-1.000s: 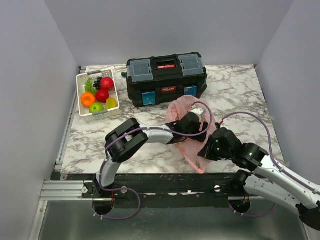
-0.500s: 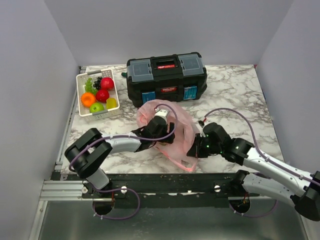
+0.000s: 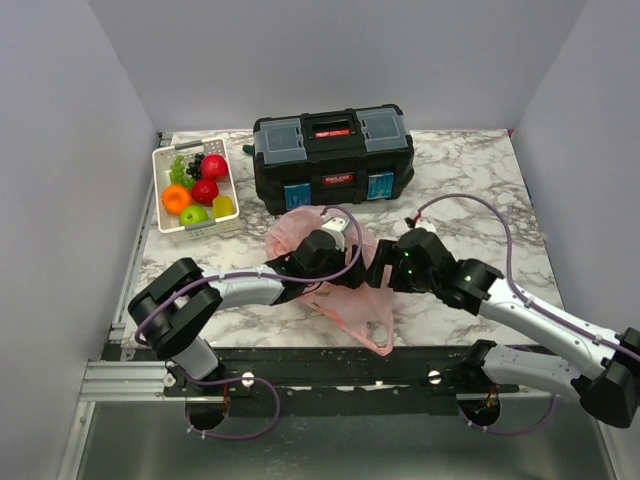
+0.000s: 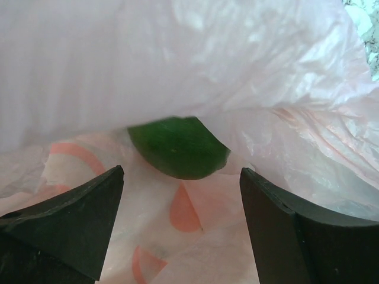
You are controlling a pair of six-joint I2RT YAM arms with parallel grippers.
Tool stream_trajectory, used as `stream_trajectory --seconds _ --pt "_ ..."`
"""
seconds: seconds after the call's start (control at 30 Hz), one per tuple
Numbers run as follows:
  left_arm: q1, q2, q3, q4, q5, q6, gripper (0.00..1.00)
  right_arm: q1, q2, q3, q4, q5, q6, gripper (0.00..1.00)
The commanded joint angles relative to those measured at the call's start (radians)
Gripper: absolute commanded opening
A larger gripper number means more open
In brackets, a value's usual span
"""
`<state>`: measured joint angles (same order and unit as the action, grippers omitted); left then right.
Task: Take the fake fruits out of the plastic bag
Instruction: Take out the fake fruit from the plastic bag.
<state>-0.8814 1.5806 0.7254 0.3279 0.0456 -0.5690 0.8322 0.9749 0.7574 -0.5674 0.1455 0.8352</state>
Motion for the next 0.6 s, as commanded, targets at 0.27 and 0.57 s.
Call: stream_trajectory --seconds 0.27,0.57 --pt "-0.016 -0.019 0.025 0.009 -0.089 0.008 0.78 0.004 0.244 0.145 -0.091 0.392 -0.067 0.09" --pt "-0.017 0.052 0.079 0.040 -0.052 0.014 0.74 0.004 0.136 0.046 0.001 0.295 -0.084 0.01"
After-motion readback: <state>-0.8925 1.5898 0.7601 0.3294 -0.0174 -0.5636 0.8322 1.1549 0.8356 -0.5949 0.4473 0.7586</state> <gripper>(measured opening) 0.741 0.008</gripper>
